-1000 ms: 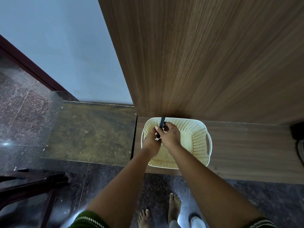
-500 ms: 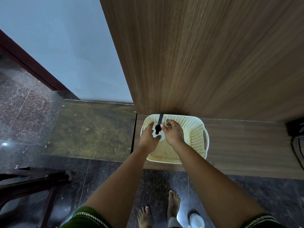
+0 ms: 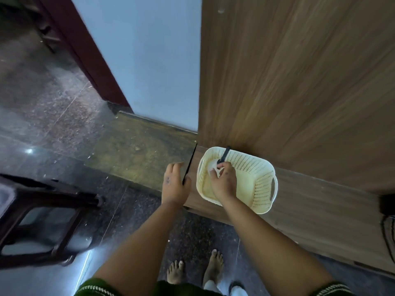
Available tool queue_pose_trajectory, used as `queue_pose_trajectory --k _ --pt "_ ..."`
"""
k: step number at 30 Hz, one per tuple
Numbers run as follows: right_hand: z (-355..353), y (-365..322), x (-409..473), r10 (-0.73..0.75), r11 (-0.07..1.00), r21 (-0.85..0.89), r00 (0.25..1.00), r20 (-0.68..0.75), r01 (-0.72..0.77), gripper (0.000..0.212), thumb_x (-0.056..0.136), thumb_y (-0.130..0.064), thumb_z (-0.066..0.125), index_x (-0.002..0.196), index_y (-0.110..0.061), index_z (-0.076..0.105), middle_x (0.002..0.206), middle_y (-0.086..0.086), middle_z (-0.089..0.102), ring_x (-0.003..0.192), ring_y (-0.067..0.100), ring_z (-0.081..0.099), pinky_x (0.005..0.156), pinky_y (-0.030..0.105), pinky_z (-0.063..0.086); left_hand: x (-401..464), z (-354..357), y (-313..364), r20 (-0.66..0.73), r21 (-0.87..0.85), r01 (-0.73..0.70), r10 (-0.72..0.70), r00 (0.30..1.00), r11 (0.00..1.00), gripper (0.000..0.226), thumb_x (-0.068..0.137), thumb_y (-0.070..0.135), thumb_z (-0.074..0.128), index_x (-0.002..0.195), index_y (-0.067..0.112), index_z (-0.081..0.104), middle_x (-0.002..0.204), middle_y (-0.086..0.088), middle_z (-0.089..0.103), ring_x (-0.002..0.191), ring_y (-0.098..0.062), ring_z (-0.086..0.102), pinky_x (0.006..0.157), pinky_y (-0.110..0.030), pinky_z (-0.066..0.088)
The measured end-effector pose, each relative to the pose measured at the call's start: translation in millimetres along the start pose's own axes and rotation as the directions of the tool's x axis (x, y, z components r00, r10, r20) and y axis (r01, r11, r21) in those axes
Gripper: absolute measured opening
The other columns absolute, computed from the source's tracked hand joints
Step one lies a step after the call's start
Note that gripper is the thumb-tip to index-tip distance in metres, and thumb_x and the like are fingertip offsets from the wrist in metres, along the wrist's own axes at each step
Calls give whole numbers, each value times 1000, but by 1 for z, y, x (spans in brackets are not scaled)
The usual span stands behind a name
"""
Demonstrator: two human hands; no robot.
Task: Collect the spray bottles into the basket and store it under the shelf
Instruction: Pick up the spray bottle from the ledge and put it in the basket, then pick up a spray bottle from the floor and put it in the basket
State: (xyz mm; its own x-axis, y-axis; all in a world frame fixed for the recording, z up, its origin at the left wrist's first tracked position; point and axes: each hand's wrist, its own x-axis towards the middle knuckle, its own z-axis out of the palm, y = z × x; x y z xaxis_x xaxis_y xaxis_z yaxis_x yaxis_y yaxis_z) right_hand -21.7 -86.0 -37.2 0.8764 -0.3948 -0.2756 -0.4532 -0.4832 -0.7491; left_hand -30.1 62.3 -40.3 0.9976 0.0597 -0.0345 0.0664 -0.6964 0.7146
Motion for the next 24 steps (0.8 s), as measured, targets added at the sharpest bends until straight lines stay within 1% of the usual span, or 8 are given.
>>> queue_pose_trajectory --k 4,6,8,10,13,16,19,24 --pt "23 -21 -27 -192 974 -103 977 91 201 25 81 -10 59 106 -11 53 108 11 53 99 28 51 85 39 45 -26 -38 -41 -104 -12 158 -159 982 987 42 84 12 59 126 6 52 121 -11 51 115 -27 51 98 -36 42" --pt "41 -29 -42 -258 950 -142 953 157 280 27 80 -8 58 106 -12 53 107 10 51 99 28 49 85 38 42 -43 -56 -70 -148 -37 273 -275 950 961 42 84 12 61 125 4 52 122 -12 52 116 -29 50 98 -36 40" --pt "65 -34 -60 -285 932 -161 930 232 325 29 80 -8 59 108 -12 52 110 10 51 100 27 50 85 37 42 -67 -74 -104 -122 -33 372 -373 920 928 42 85 15 62 124 5 52 122 -13 52 117 -29 51 98 -35 39" --pt "93 -35 -79 -315 911 -161 894 320 379 30 80 -7 59 109 -10 53 114 12 50 100 27 52 85 37 43 -97 -89 -139 -34 -38 492 -494 869 869 43 87 19 62 127 8 49 126 -12 51 118 -28 51 99 -35 39" --pt "140 -26 -109 -371 844 -210 819 437 494 31 79 -8 61 109 -9 54 108 13 53 99 27 52 89 37 43 -152 -102 -200 10 -95 676 -678 735 731 46 86 22 62 128 11 48 129 -11 51 119 -28 53 102 -40 43" --pt "190 -5 -144 -317 787 -267 737 597 556 33 82 -13 61 113 -11 52 113 12 52 107 29 49 93 36 39 -211 -113 -254 17 -186 807 -820 573 560 50 84 26 63 129 11 47 131 -13 54 116 -29 56 97 -42 47" --pt "241 21 -179 -221 743 -316 662 716 590 33 85 -17 61 116 -16 49 121 10 49 115 29 46 97 38 41 -261 -121 -300 28 -192 869 -882 470 456 54 86 27 63 133 8 44 134 -14 52 118 -31 54 97 -42 46" --pt "328 74 -227 -130 657 -339 543 829 674 40 87 -18 61 124 -17 47 128 9 47 122 27 43 99 36 41 -320 -111 -381 89 -192 914 -921 379 358 58 92 30 58 141 9 35 142 -14 47 124 -32 51 99 -46 46"
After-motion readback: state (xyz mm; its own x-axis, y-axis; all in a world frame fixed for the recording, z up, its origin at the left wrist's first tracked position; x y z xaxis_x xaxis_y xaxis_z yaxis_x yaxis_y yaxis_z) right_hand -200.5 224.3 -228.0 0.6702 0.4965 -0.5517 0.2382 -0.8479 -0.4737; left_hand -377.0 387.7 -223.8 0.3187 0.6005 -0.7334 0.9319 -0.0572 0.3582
